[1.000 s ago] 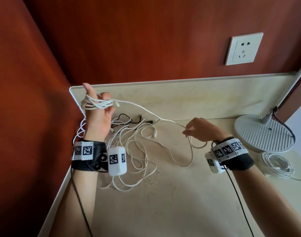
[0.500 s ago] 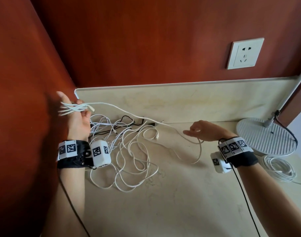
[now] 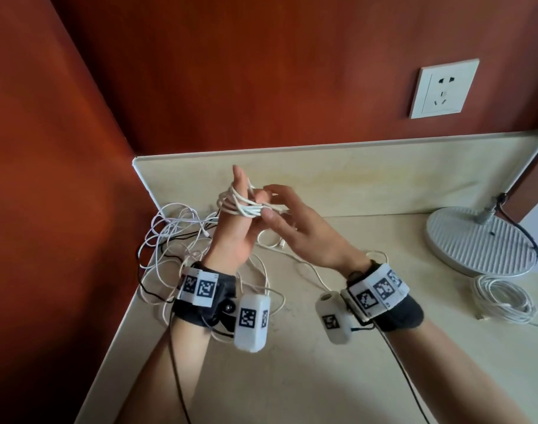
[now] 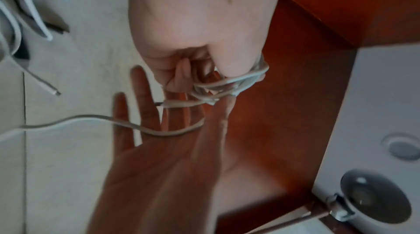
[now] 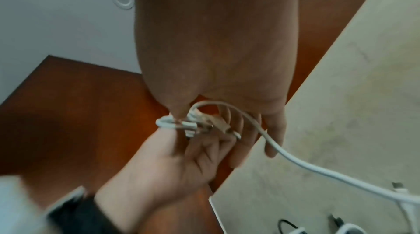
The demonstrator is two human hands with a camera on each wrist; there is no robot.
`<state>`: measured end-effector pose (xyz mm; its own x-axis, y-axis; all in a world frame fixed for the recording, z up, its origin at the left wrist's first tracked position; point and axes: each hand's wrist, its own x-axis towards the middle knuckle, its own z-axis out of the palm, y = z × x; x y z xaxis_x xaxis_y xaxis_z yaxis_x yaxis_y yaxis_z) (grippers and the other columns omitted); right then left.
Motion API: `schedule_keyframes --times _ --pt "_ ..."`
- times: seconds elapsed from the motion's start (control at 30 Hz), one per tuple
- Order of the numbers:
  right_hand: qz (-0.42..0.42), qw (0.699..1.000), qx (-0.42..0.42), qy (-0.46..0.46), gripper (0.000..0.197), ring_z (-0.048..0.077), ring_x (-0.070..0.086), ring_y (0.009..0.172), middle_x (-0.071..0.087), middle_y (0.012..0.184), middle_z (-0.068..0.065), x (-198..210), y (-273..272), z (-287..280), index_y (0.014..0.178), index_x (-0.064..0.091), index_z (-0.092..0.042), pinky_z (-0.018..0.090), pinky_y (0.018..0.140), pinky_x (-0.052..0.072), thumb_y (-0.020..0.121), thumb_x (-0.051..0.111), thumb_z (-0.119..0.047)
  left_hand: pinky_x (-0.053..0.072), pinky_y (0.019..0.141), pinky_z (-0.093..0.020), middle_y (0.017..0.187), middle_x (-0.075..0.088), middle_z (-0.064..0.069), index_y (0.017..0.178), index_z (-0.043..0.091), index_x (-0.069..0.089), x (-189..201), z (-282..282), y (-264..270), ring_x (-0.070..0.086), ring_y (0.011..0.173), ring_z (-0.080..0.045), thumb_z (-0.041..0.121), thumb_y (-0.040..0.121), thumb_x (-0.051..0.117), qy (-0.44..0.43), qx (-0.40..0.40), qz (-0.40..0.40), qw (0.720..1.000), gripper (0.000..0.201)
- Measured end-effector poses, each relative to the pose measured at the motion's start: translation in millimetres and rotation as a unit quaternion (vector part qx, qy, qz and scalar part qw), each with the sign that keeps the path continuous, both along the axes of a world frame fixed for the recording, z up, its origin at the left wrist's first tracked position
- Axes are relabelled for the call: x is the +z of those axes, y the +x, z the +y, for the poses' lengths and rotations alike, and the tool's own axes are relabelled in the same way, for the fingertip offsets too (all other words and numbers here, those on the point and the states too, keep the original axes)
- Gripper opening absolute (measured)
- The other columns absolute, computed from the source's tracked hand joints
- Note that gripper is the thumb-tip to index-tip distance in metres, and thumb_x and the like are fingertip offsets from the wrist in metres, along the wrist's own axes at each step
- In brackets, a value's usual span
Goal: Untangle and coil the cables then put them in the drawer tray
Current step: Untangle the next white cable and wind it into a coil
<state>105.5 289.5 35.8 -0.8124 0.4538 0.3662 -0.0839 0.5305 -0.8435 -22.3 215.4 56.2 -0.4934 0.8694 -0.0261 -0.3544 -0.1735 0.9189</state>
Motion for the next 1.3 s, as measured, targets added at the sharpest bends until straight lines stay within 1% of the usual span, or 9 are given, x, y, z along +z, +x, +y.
schedule_keyframes --times 0.1,0.2,0.33,0.53,0.63,0.8,0.93,1.07,1.3 --pt "0.043 0.996 -0.062 0.052 0.035 -0.004 0.058 0.073 0.062 0.115 -0.004 -5 4 -4 0.132 0.049 -0.009 0.014 0.068 0.042 0.107 0.053 -0.034 0.049 0.05 -0.018 0.069 0.053 0.0 0.062 0.019 0.038 2 -1 4 0.066 0.062 -0.009 0.073 0.089 0.033 0.008 -0.032 -0.058 0.998 0.061" --pt "0.037 0.988 -0.093 0.121 0.038 -0.01 0.054 0.094 0.057 0.119 -0.008 -13 8 -3 0.135 0.051 -0.013 0.013 0.078 0.041 0.108 0.048 -0.039 0.039 0.04 -0.015 0.076 0.05 -0.001 0.068 0.017 0.036 4 -4 5 0.059 0.053 -0.005 0.075 0.079 0.036 0.006 -0.033 -0.045 0.998 0.059" --pt "0.039 0.976 -0.151 0.152 0.028 0.007 0.059 0.085 0.056 0.105 -0.001 -17 15 0 0.115 0.062 -0.015 0.037 0.074 0.051 0.11 0.044 -0.036 0.028 0.036 -0.015 0.081 0.061 -0.002 0.069 0.015 0.063 6 -3 -9 0.048 0.05 -0.008 0.078 0.082 0.038 -0.005 0.033 -0.041 0.999 0.069" --pt "-0.007 0.98 -0.109 0.164 0.033 0.01 0.046 0.057 0.052 0.063 -0.017 -14 21 -11 0.088 0.066 -0.018 0.037 0.059 0.044 0.11 0.049 -0.035 0.008 0.048 -0.026 0.071 0.071 0.0 0.119 -0.001 0.062 1 4 -45 0.023 0.047 -0.004 0.071 0.101 0.018 -0.001 0.066 0.027 0.997 0.087" --pt "-0.015 0.982 -0.096 0.159 0.033 0.011 0.043 0.055 0.051 0.064 -0.023 -15 18 -18 0.087 0.068 -0.018 0.034 0.057 0.04 0.11 0.05 -0.034 0.016 0.045 -0.021 0.053 0.038 0.005 0.118 0.009 0.073 -9 7 -42 0.025 0.047 -0.008 0.067 0.104 0.025 -0.051 0.108 0.127 0.985 0.077" --pt "0.013 0.986 -0.107 0.125 0.031 0.013 0.04 0.049 0.043 0.053 -0.009 -2 23 -19 0.087 0.069 -0.018 0.022 0.054 0.031 0.109 0.052 -0.031 0.046 0.064 -0.007 0.076 0.072 0.003 0.112 0.011 0.078 -38 10 -43 0.062 0.062 0.01 0.044 0.109 0.044 -0.088 0.132 0.344 0.925 0.047" --pt "0.077 0.981 -0.168 0.049 0.032 0.008 0.028 0.046 0.034 0.05 -0.009 15 31 -5 0.089 0.07 -0.014 0.021 0.05 0.023 0.11 0.05 -0.027 0.043 0.065 -0.009 0.082 0.074 -0.016 0.084 0.004 0.073 -58 9 -38 0.059 0.07 0.006 0.024 0.104 0.06 -0.077 0.086 0.593 0.797 0.031" --pt "0.074 0.98 -0.181 0.041 0.032 0.019 0.033 0.051 0.042 0.058 0.01 32 36 11 0.097 0.073 -0.017 0.034 0.052 0.028 0.112 0.047 -0.028 0.052 0.079 -0.021 0.094 0.074 0.0 0.099 0.009 0.073 -74 3 -16 0.069 0.084 -0.005 0.084 0.07 0.068 -0.092 -0.031 0.529 0.843 0.081" --pt "0.006 0.993 -0.101 0.059 0.026 0.012 0.06 0.079 0.065 0.084 -0.015 31 39 5 0.104 0.066 -0.012 0.028 0.075 0.048 0.111 0.041 -0.011 0.051 0.082 -0.022 0.107 0.067 -0.002 0.095 0.038 0.063 -79 3 5 0.066 0.088 -0.009 0.046 0.064 0.095 -0.07 -0.038 0.528 0.846 0.045"
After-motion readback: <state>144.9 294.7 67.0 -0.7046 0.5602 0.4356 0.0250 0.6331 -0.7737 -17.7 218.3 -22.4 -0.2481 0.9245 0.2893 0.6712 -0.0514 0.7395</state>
